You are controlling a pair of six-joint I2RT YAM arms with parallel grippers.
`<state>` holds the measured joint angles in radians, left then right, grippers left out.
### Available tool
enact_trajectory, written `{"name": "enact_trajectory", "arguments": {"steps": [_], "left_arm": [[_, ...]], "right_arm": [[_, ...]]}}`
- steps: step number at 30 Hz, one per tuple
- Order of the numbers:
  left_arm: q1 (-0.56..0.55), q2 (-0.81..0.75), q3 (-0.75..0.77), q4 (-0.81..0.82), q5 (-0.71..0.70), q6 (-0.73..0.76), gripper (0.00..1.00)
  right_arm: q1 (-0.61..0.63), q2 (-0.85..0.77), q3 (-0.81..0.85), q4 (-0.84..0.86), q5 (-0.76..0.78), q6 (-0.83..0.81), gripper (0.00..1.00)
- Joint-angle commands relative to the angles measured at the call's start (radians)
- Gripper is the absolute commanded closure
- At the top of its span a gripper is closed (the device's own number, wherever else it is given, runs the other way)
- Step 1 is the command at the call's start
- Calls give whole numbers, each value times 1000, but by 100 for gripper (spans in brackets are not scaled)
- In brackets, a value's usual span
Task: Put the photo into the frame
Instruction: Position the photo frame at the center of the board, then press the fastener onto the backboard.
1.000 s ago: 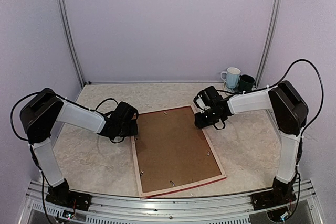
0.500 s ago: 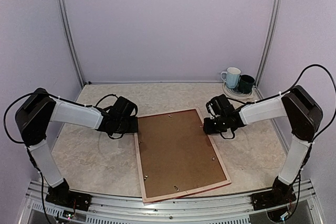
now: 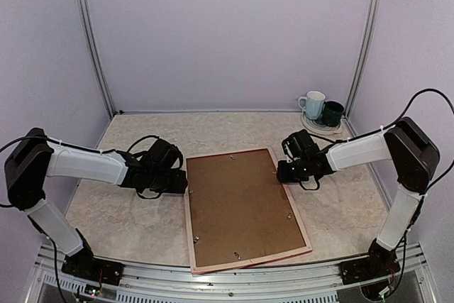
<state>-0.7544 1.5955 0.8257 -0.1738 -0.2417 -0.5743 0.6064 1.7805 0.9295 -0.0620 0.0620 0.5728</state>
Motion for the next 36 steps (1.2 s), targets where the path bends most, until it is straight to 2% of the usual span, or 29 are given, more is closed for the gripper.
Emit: {"name": "enact_trajectory", "arguments": {"steps": [1, 7, 19, 36], "left_arm": [[-25, 68, 35, -31, 25, 25, 45], [-43, 120, 58, -32, 36, 36, 48], [-46, 107, 43, -49, 14, 53, 52], [-65, 142, 100, -124, -85, 68, 70]], "right_arm": [[4, 0, -6, 4, -21, 42, 89], [5, 8, 7, 3, -21, 38, 89], [4, 26, 23, 3, -28, 34, 89], [4, 39, 48, -13, -23, 33, 88]]}}
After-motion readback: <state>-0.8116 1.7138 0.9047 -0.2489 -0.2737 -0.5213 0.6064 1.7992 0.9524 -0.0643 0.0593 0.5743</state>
